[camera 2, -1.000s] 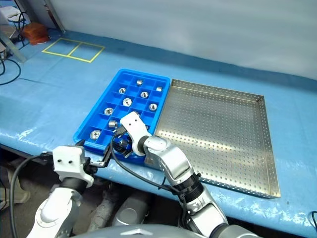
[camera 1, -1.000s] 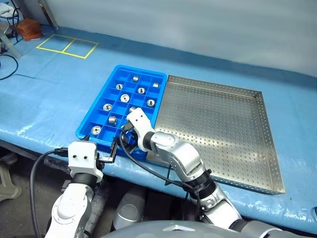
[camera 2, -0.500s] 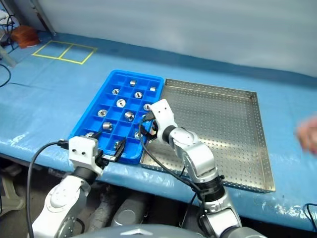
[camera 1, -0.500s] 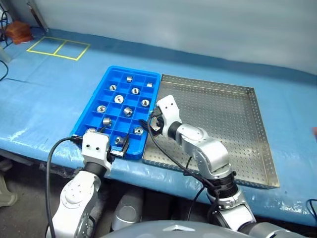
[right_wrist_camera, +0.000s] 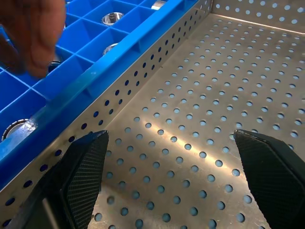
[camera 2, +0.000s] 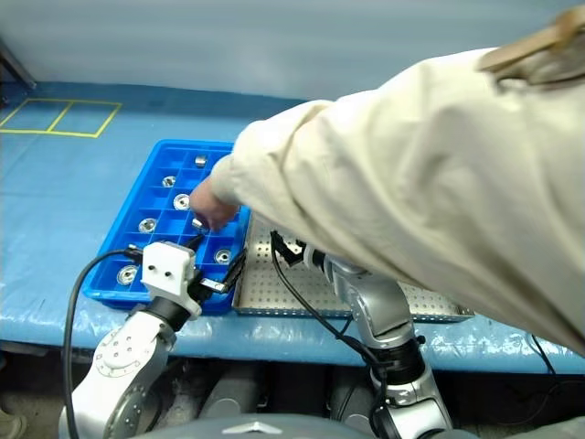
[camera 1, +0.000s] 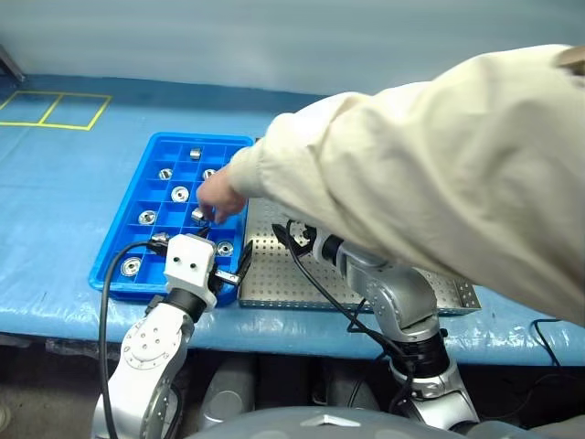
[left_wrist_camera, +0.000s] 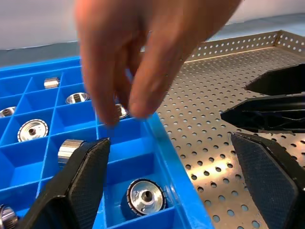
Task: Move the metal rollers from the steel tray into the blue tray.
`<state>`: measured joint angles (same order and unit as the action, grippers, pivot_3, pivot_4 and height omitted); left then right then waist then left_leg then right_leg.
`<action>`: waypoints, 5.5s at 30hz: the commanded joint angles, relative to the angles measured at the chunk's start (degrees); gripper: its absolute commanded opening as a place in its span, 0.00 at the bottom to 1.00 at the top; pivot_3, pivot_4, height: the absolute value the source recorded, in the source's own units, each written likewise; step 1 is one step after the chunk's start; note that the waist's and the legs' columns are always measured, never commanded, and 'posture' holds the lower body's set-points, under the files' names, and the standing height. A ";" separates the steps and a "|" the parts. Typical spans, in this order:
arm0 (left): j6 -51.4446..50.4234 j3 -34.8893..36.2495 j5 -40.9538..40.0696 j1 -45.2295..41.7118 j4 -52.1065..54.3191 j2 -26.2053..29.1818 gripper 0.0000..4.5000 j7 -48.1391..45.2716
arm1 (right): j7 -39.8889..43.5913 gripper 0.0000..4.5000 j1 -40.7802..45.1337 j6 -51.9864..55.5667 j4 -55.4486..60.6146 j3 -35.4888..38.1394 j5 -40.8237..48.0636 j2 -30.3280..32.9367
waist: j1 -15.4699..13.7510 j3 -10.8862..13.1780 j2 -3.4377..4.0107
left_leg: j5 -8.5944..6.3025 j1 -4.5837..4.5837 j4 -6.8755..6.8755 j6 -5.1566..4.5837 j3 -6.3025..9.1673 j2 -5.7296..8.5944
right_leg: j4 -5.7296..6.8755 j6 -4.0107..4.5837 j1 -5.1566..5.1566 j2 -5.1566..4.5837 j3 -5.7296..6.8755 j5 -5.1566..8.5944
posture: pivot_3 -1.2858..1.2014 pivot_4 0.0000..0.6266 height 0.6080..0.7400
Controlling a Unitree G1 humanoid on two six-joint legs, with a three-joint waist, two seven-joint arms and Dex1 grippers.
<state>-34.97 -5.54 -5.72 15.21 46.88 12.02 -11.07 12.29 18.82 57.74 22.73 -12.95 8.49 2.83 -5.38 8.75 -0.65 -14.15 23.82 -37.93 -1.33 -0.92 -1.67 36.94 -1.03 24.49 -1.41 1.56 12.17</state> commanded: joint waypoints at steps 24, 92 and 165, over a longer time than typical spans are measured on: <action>-0.21 -1.10 -0.21 -0.72 -0.11 -0.12 0.99 0.33 | -0.40 0.99 -0.45 -0.23 2.29 -0.01 0.77 -0.13 | 0.42 0.00 -0.01 | 0.02 -0.03 -0.02 -0.01 -0.07 -0.01 | 0.02 -0.01 0.01 0.02 -0.21 -0.01 | 0.62 0.24 1.00; 11.26 -5.69 3.34 0.54 -3.09 1.45 0.99 -0.05 | -6.81 0.99 7.83 -36.19 -36.35 7.58 -4.20 -6.32 | 0.38 0.00 -0.01 | 0.05 -0.15 0.00 -0.07 -0.41 0.03 | 0.03 -0.26 0.03 0.08 -0.73 -0.17 | 0.63 0.24 1.00; 14.96 1.31 1.88 2.87 -4.18 -0.23 0.99 -0.52 | 3.64 1.00 0.55 -9.05 0.79 -1.08 -0.68 1.97 | -11.35 -0.01 0.03 | 0.01 0.22 -0.10 -0.04 -0.26 0.03 | -0.10 -0.01 0.14 -0.01 0.09 0.06 | 0.62 0.24 1.00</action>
<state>-18.64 -5.72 -2.86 19.97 42.63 11.31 -10.72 16.75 19.56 49.08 19.83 -16.39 7.24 4.67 -16.73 8.74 -0.61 -14.14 24.02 -38.05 -1.37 -1.19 -1.62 36.84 -1.04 24.61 -1.41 1.65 12.23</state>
